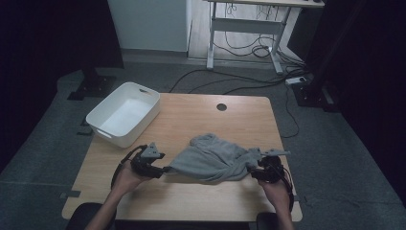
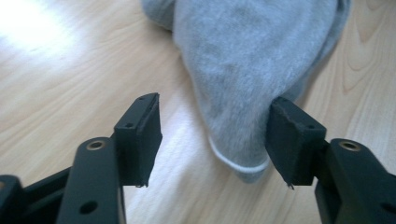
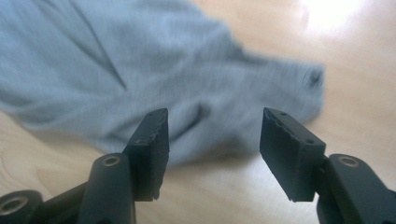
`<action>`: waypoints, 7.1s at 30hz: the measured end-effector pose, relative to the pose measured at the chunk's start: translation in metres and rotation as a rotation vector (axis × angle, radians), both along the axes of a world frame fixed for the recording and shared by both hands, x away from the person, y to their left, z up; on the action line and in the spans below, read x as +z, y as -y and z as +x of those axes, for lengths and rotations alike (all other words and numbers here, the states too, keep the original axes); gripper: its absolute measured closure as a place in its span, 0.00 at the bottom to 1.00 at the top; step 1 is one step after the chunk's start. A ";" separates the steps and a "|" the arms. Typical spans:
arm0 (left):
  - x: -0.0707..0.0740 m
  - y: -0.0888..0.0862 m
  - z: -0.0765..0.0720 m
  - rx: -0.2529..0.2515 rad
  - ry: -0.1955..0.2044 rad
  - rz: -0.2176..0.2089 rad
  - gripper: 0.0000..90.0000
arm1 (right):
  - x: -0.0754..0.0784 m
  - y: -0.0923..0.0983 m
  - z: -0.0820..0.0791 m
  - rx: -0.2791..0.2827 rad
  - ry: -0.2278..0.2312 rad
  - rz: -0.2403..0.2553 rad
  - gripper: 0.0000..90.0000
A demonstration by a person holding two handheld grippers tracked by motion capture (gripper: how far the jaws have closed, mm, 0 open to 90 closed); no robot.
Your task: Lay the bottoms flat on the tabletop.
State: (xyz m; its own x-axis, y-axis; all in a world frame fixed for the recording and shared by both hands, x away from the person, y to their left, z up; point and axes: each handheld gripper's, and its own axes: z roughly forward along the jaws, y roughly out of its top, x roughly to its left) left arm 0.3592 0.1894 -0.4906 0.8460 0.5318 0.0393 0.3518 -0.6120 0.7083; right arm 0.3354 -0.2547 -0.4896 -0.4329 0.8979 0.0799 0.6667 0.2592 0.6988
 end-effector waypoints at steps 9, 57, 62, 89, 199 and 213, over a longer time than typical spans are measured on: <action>0.016 -0.010 0.005 0.018 0.014 -0.025 0.40 | 0.011 -0.035 0.031 0.099 0.028 0.024 0.44; -0.038 0.047 0.023 -0.083 -0.204 0.031 0.78 | -0.026 -0.139 0.084 0.326 -0.087 -0.064 0.85; 0.002 0.035 0.021 -0.027 -0.041 0.002 0.89 | 0.009 -0.126 0.074 0.299 0.024 -0.065 0.89; -0.025 0.009 0.080 0.209 -0.157 0.070 0.54 | -0.015 -0.061 0.064 0.180 -0.100 -0.113 0.66; -0.038 -0.033 0.100 0.367 -0.123 0.098 0.31 | -0.022 -0.163 0.053 0.483 -0.075 -0.019 0.55; -0.034 -0.024 0.062 0.180 -0.211 0.084 0.72 | -0.035 -0.160 0.034 0.516 -0.137 -0.114 0.89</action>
State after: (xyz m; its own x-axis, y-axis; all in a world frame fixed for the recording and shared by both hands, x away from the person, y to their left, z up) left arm 0.4212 0.2132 -0.5247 0.7325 0.6763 -0.0777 0.5945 -0.5798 0.5572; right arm 0.3692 -0.0943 -0.5250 -0.8122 0.5776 0.0814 0.5158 0.6461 0.5626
